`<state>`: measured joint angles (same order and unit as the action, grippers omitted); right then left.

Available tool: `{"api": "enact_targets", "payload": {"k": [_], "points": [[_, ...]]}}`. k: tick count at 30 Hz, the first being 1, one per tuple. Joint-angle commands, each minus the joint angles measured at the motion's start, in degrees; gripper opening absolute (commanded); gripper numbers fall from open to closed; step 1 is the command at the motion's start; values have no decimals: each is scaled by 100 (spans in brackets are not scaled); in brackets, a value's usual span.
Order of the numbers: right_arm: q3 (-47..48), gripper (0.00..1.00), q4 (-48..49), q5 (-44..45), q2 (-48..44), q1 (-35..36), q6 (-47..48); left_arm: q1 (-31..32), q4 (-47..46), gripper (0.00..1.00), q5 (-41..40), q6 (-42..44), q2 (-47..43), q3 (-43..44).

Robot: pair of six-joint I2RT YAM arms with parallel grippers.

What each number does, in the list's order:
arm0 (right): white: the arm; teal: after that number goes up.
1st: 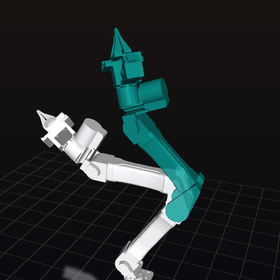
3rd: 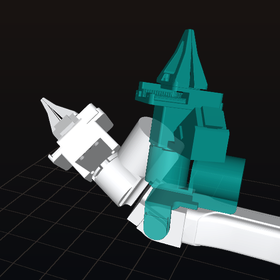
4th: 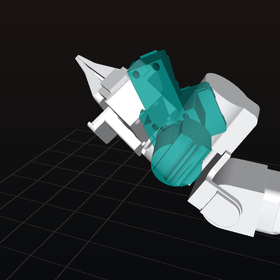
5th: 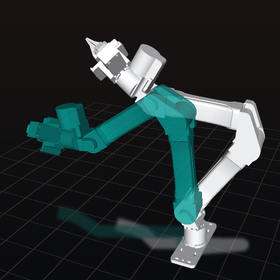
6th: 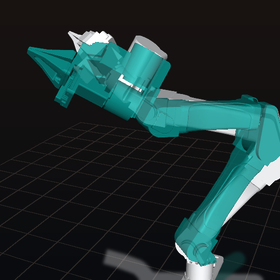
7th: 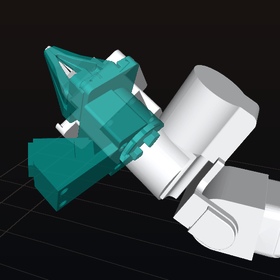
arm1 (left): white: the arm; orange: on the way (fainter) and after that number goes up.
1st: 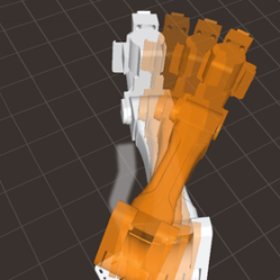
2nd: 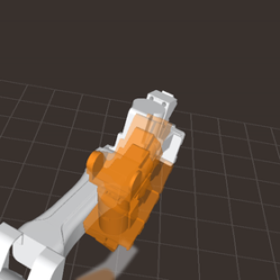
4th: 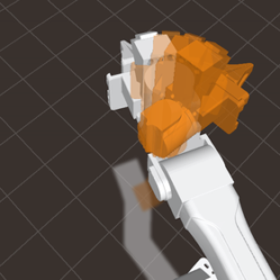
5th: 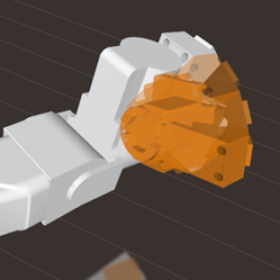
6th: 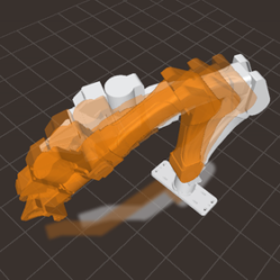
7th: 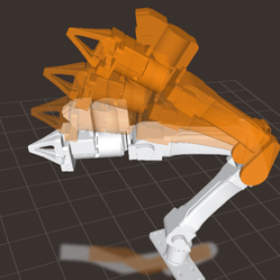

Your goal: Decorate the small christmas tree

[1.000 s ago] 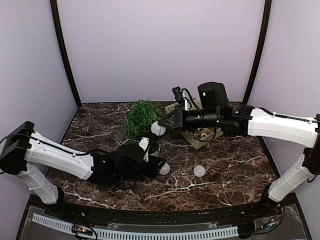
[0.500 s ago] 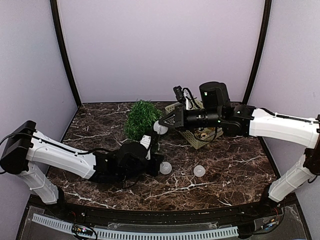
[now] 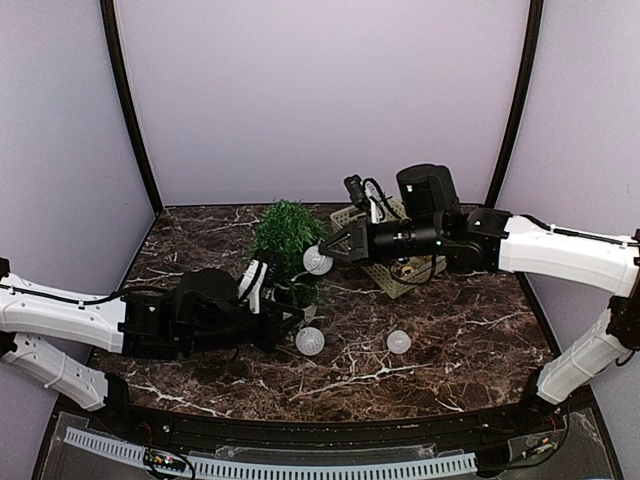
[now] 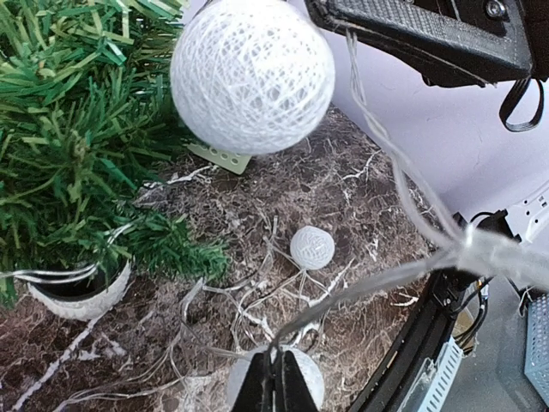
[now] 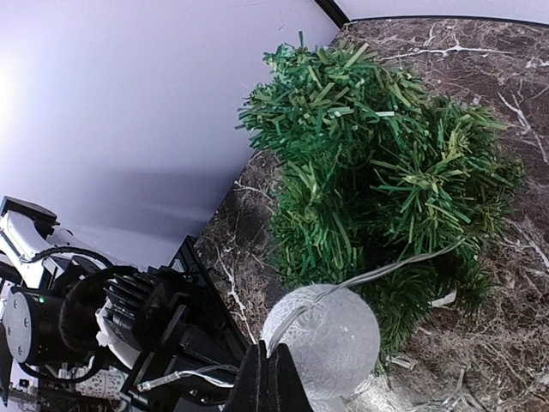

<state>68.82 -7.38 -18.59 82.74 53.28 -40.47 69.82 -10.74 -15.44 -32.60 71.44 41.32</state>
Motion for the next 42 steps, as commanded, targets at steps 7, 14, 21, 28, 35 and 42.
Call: {"api": "enact_targets", "payload": {"k": [7,14,21,28,35,42], "points": [[365,0,-18,30,234,166,326,-495,1341,0,802,-455,-1239,36],[380,45,-246,320,28,166,574,-755,1698,0,1100,-768,-1930,199],[-159,70,-363,779,-598,166,770,-882,2290,0,1109,-965,-2058,591],[-1735,75,991,535,-1252,382,923,-987,2509,0,759,-1597,-2393,599],[-2459,75,2177,1183,-783,1043,867,-1037,2841,0,475,-2133,-2655,475],[-2271,70,2842,1739,610,1704,870,-1064,2998,0,372,-2265,-2758,452]]}}
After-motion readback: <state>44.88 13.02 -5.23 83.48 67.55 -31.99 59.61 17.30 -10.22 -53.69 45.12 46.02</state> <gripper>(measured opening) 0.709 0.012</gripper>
